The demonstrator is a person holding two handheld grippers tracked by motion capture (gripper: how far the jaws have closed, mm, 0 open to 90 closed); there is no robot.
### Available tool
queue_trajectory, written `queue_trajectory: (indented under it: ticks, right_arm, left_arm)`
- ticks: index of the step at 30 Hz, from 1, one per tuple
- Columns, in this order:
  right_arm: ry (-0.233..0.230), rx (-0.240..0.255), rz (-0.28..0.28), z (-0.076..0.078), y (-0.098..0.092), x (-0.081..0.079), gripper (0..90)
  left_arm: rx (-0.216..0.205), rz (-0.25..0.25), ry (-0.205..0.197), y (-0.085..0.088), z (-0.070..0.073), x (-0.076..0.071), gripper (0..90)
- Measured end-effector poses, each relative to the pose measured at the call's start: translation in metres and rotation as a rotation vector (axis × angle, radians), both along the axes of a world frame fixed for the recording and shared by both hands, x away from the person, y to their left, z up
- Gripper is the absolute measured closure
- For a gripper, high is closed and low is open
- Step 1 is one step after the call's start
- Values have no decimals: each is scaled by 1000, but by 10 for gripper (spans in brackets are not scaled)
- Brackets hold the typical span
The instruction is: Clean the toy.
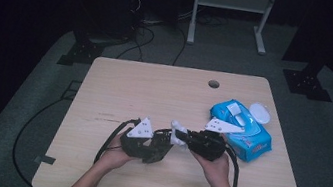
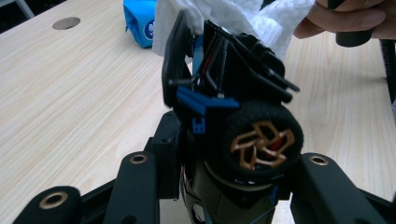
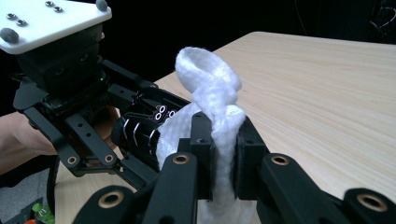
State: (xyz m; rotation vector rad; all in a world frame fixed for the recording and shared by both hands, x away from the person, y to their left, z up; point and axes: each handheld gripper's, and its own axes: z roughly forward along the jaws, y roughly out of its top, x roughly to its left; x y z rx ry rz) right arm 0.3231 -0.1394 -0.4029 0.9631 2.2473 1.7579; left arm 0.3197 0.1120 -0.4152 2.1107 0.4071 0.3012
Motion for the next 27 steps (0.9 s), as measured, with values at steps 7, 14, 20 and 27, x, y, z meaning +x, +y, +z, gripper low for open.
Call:
queue_trajectory:
  ticks: [7,14,20,27]
  right_arm:
    - [42,-27,-5,-12,-4,7,801]
    - [16,-36,2,-6,0,4,801]
    - [50,-53,7,-16,1,8,800]
    - [26,-29,-3,-9,-2,7,800]
  left_arm:
    - [-9,9,6,4,-1,1,571]
    - [-18,12,13,6,-2,3,571]
    - [-37,15,16,9,1,3,571]
    - [-58,19,51,7,-5,9,571]
